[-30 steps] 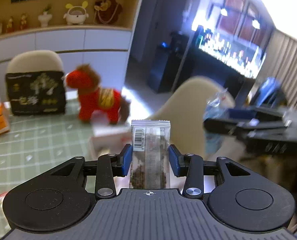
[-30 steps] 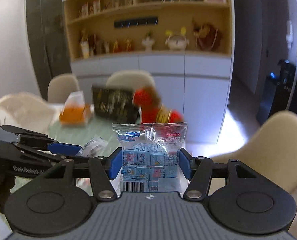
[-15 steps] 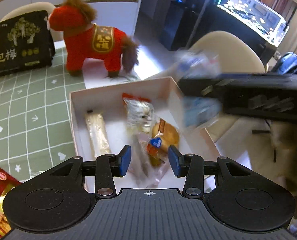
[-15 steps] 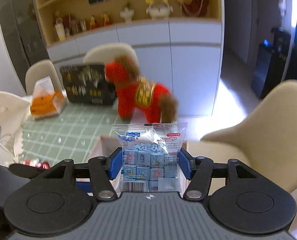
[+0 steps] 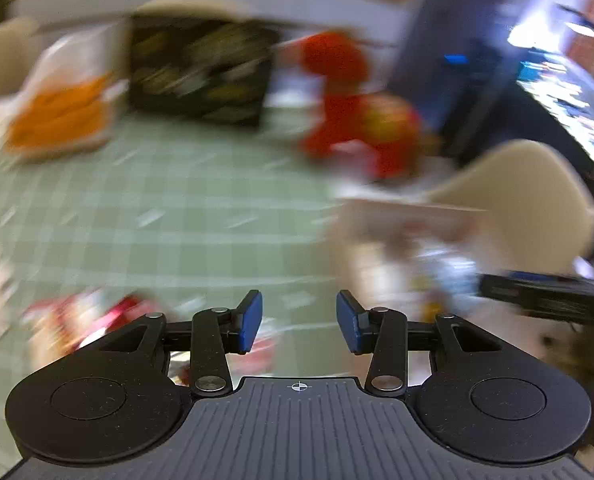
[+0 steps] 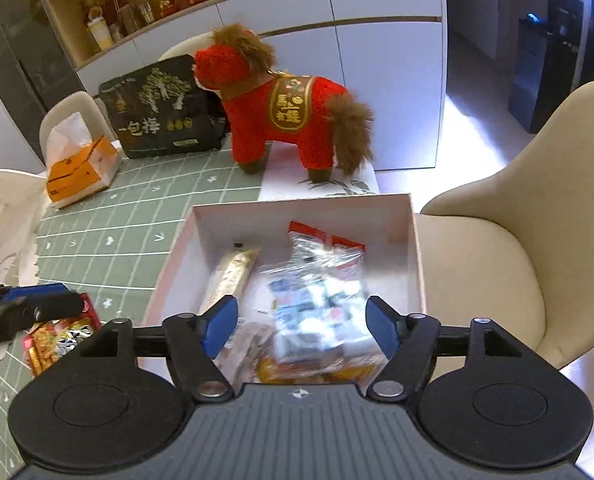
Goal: Organize snacks
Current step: 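Lower the candy bag into the pink box and open the right gripper, then move the left gripper toward the red-and-white stick packet while the right approaches the yellow panda bag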
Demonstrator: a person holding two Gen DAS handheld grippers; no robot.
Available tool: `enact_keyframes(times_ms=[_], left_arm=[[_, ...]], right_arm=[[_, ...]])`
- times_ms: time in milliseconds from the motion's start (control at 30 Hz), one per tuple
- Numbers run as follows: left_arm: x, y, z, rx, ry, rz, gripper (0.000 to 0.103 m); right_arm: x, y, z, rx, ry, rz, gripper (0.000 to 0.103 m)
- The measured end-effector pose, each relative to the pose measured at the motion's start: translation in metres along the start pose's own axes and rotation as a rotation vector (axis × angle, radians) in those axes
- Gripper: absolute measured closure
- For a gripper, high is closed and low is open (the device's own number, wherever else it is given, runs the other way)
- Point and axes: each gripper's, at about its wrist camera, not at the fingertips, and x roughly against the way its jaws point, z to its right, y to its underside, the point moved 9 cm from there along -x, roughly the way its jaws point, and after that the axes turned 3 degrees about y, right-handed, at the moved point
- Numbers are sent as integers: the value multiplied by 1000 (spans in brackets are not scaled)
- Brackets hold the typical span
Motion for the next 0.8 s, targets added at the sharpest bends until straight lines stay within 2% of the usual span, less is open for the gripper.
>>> enact_keyframes(times_ms=[100,133,233,300,367,400,467,500,567,633,733,767,800], left_arm=[[-17,25,-31,34,-72,-111,57],[-21,32,-33,39,-71,-119,57],[-28,41,-27,46,-33,-72,57],[-35,45,-16,3,-17,-70,57],[-47,55,-7,-56,-30,-123,57],[-44,57,-2,-97,-50,-109,57],[-41,66,7,-127,-51,-130,60],[-37,71,10,-109,-29,-136,63],[-28,84,19,-52,48,-155,77],[-21,102,28,11,143,-195,77],[-10,134,40,99,305,-303,77],[-3,138,39,107,319,-303,77],[5,137,34,98,300,-276,77]], right_arm=[[12,14,-12,27,-8,11,30],[16,19,-15,37,-6,17,30],[33,40,-23,72,6,34,30],[41,51,-26,79,5,32,30],[50,65,-29,91,-1,17,30],[53,71,-29,101,-2,15,30],[58,83,-31,138,16,11,30],[59,89,-32,152,25,7,30],[58,100,-34,162,17,-13,29],[53,111,-38,155,2,-46,29],[47,121,-52,157,-19,-72,29],[46,124,-59,164,-32,-74,29],[45,125,-65,171,-42,-76,29]])
